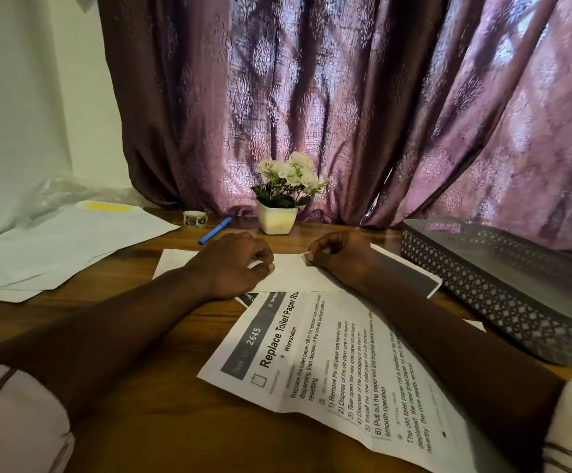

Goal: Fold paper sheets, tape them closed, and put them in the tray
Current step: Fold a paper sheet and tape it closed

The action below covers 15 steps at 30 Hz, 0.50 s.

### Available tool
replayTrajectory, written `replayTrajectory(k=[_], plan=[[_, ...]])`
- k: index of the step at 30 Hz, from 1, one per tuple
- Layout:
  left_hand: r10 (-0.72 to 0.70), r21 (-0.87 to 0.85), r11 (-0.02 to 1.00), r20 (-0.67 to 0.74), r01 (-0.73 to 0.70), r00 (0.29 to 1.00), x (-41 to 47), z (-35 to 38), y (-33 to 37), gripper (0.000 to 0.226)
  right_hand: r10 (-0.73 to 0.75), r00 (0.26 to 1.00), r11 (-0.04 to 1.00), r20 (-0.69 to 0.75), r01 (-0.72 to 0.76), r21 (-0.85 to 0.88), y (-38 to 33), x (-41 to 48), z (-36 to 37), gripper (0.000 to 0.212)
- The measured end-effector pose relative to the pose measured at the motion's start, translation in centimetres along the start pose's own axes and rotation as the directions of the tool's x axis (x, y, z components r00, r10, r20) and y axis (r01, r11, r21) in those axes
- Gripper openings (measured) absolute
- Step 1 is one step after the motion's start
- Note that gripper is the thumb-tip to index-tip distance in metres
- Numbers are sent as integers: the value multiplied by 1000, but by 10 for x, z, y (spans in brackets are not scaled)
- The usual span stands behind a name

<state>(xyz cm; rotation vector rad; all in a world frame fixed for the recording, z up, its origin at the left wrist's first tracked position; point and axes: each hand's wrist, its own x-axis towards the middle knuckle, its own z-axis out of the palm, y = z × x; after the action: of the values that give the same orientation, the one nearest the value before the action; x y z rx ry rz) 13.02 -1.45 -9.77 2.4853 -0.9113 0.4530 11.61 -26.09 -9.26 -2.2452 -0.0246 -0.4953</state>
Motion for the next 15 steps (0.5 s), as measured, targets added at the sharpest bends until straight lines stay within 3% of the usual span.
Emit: replayTrajectory(k=[15], plan=[[-17, 16, 1000, -13, 18, 1000, 2, 2, -1, 26, -89, 993, 985, -73, 77, -154, -7, -3, 5, 22]])
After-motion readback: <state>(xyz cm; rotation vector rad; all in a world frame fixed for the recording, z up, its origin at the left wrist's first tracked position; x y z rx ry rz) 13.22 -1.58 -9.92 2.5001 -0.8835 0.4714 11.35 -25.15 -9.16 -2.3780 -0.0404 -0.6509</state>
